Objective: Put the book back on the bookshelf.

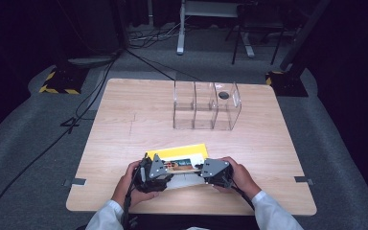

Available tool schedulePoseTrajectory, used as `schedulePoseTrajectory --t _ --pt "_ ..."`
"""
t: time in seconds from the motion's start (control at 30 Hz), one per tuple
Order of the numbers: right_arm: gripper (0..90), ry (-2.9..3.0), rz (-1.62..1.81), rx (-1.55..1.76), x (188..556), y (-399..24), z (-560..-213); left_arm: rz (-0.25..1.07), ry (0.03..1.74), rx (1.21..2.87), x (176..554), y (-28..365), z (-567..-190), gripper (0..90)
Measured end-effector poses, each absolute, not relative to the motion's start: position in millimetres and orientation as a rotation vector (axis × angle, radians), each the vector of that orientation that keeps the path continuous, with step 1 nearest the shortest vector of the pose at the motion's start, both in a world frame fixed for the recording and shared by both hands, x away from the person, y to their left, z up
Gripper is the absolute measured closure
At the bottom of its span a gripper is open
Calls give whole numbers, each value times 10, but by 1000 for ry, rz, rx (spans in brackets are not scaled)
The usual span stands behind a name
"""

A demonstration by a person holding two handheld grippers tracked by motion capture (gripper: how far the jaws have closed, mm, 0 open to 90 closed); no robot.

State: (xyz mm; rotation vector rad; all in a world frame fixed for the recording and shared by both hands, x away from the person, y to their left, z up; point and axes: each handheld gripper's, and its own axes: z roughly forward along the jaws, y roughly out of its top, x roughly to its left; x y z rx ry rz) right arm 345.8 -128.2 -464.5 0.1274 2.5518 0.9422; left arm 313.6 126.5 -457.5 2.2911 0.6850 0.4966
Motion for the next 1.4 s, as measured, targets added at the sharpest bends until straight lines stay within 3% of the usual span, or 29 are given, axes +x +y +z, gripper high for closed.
schedulePoseTrajectory --t 0.07,0.2,0.37,0.53,0.67,0.73,0.87,1.17,1.4 --pt "773 2554 948 131 3459 -1274 -4646 506 648 2311 3148 1294 -4602 612" --pt "722 2566 1003 152 3484 -1294 -4649 506 577 2363 3154 1331 -4634 685" --pt "632 2579 1061 170 3560 -1450 -4685 510 544 2389 3146 1384 -4651 708" --pt "676 2585 1179 158 3647 -1607 -4734 478 545 2379 3184 1497 -4645 708" --pt "764 2538 1109 43 3560 -1539 -4745 455 580 2392 3215 1528 -4633 662" --pt "788 2518 1076 9 3516 -1501 -4727 458 630 2360 3219 1516 -4604 591" --pt "801 2507 1044 -13 3470 -1439 -4690 490 619 2382 3178 1362 -4549 470" --pt "828 2500 1032 -35 3410 -1336 -4632 513 615 2387 3214 993 -4565 343" --pt "837 2501 1038 -22 3394 -1289 -4604 543 622 2392 3252 928 -4590 362"
